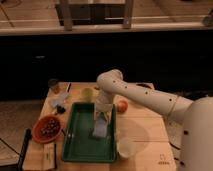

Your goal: Place sponge in tray

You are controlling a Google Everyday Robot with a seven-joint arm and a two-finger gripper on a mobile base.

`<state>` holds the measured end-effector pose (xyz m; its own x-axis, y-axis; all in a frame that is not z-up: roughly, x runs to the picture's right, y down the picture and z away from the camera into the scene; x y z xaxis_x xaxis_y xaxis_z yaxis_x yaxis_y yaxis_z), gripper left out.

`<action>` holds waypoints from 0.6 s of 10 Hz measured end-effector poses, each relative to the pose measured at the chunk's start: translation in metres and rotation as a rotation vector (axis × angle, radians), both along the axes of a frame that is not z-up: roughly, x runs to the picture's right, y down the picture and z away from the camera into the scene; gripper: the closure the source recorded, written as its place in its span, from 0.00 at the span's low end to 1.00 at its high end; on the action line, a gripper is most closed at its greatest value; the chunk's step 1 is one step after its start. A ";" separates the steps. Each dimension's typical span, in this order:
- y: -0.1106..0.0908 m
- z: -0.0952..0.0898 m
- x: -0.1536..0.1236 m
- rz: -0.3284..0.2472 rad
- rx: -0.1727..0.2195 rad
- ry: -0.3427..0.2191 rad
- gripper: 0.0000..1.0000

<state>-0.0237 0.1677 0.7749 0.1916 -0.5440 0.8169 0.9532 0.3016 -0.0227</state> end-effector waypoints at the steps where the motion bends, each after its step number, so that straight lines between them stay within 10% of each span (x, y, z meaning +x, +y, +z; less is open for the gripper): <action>1: 0.000 0.000 0.000 0.002 0.001 -0.002 0.36; 6: -0.003 0.002 0.000 0.006 0.003 -0.008 0.20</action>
<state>-0.0241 0.1643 0.7766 0.1884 -0.5450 0.8170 0.9515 0.3074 -0.0144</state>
